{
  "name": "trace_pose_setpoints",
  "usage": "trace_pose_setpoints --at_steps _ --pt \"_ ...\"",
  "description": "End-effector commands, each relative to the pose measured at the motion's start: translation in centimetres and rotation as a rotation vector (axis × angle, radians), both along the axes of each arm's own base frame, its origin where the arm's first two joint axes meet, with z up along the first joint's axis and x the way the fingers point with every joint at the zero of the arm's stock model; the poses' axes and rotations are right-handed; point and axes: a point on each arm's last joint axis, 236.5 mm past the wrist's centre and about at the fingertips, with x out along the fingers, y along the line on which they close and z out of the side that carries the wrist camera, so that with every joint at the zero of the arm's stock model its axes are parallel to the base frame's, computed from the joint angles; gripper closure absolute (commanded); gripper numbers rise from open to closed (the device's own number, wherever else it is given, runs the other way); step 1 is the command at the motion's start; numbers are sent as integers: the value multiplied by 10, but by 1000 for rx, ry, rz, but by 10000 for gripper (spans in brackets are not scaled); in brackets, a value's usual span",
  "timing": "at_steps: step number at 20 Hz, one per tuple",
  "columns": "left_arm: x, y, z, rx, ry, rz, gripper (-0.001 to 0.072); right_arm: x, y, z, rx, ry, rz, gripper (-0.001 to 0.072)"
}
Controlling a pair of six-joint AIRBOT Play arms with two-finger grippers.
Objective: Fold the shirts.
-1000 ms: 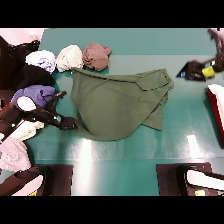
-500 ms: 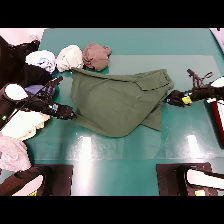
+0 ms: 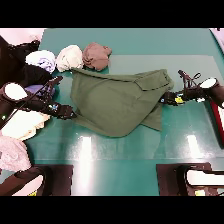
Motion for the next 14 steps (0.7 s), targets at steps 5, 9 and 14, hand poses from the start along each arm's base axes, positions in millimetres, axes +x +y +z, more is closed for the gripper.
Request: trace_pose_setpoints --at_steps 5,9,14 --pt "22 7 26 -7 -76 31 685 -11 10 34 -2 -65 92 690" --pt "74 34 131 -17 -338 102 686 3 -31 145 -38 -323 -97 690" --pt "87 54 327 0 -839 146 685 -4 -51 375 -148 -899 -190 691"
